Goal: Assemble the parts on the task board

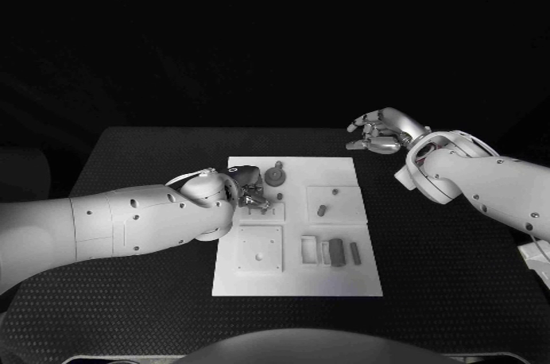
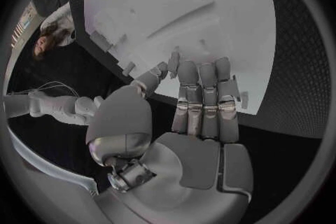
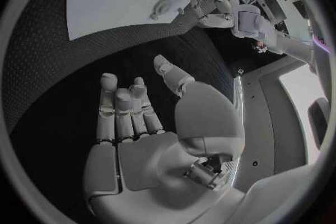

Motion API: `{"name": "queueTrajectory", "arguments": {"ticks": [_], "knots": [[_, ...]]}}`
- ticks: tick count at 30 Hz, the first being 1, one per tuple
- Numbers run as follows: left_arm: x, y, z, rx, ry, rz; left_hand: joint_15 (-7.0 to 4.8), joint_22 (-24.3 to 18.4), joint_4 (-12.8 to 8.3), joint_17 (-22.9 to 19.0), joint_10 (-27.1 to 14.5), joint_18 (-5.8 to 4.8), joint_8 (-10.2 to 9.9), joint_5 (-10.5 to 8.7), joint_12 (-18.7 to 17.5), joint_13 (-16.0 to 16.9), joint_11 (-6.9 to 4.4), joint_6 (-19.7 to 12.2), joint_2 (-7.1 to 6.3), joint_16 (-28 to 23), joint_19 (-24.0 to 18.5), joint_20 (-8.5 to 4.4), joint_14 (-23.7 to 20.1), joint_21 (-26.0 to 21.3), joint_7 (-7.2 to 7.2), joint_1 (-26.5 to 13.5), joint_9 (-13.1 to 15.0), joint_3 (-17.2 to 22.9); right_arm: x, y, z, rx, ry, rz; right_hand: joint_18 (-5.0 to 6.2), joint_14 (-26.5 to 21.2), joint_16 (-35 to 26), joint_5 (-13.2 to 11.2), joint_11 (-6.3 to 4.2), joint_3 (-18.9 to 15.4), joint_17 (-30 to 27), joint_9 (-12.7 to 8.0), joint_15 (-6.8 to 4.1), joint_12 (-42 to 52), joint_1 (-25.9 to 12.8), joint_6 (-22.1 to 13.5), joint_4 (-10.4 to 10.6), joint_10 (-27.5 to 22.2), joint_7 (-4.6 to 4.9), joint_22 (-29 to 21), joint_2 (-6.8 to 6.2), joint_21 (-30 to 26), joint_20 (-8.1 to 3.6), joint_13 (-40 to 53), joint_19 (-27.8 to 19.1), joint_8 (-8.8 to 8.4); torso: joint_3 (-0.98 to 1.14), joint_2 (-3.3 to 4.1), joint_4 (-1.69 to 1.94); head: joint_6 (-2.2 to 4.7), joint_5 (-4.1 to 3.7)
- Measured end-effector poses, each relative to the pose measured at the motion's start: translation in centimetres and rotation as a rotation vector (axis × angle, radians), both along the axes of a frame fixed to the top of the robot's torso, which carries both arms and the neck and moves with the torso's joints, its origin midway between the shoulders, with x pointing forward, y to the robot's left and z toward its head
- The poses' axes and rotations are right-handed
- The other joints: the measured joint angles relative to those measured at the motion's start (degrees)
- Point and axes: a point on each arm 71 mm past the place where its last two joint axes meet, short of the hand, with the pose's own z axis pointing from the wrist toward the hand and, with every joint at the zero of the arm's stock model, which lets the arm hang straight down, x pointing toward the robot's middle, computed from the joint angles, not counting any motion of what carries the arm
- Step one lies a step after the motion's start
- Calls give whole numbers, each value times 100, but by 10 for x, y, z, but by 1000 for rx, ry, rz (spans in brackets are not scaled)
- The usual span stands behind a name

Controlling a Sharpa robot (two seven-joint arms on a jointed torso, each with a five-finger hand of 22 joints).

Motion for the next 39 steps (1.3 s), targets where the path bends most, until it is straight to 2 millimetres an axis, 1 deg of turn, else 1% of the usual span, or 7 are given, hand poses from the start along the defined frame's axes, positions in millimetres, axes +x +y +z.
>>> {"name": "queueTrajectory", "arguments": {"ticks": [6,7,10,11,28,36,39], "knots": [[-1,0,-1,4,2,-3,20,8,51,-29,0,0,0,-31,0,-14,-1,2,-24,39,0,0,-20,-23,-2,-4,16,5,0,0,-1,0,2,0,-2,1,0,0,0,-1,-3,0,1,0,0,15,1,0,0,0,0,0,0,0,0,0,1,1,1,-9,-3],[-1,0,-1,4,3,-4,20,14,82,-36,0,0,0,-34,0,-20,-1,3,-64,39,0,0,-20,-22,-3,-19,21,4,0,0,-1,0,2,0,-3,1,0,0,0,-15,-3,0,1,0,0,15,15,0,-1,0,0,0,0,-1,0,0,1,1,1,-10,-3],[-1,0,-2,5,4,-4,-1,14,98,-49,-1,0,-21,-66,0,-24,-2,10,-68,39,0,0,-41,-27,-11,-23,34,-3,0,0,-1,-1,2,0,-4,1,0,0,0,-17,-3,0,1,0,0,15,17,0,-1,0,0,0,0,-5,0,0,1,1,0,-14,-5],[-1,0,-2,5,4,-5,-1,19,128,-55,-8,0,-27,-66,0,-30,-8,15,-113,39,0,0,-41,-45,-16,-27,35,0,0,0,-1,-1,2,0,-6,1,0,0,0,-17,-3,0,1,0,0,15,17,0,-1,0,0,0,0,-5,0,0,1,1,0,-15,-8],[0,3,-3,13,1,0,18,35,198,-89,-10,0,-47,-121,23,-43,-8,21,-163,66,0,0,-61,-66,-21,-28,31,-8,0,0,-2,-1,4,-1,-33,-3,0,0,21,-17,-15,-5,7,0,-23,-7,17,-21,18,0,-23,0,0,-16,0,0,2,0,0,-19,-15],[0,3,-3,16,3,-2,14,69,450,-152,-10,-1,-80,-166,52,-76,-7,21,-293,132,0,0,-65,-90,-22,-158,61,-55,0,0,-2,-1,5,-1,-36,-3,0,0,21,-16,-15,-10,8,0,-23,-7,16,-21,16,0,-23,0,0,-22,0,0,2,-1,1,-16,-11],[0,2,-3,17,3,-6,4,78,484,-163,-10,-1,-80,-172,57,-83,-7,21,-322,139,0,0,-88,-115,-21,-187,67,-114,0,0,-2,-1,5,-1,-36,-7,0,0,21,-16,-15,-10,12,0,-23,-16,16,-21,8,0,-23,0,0,-22,0,0,0,-1,1,-16,-10]]}}
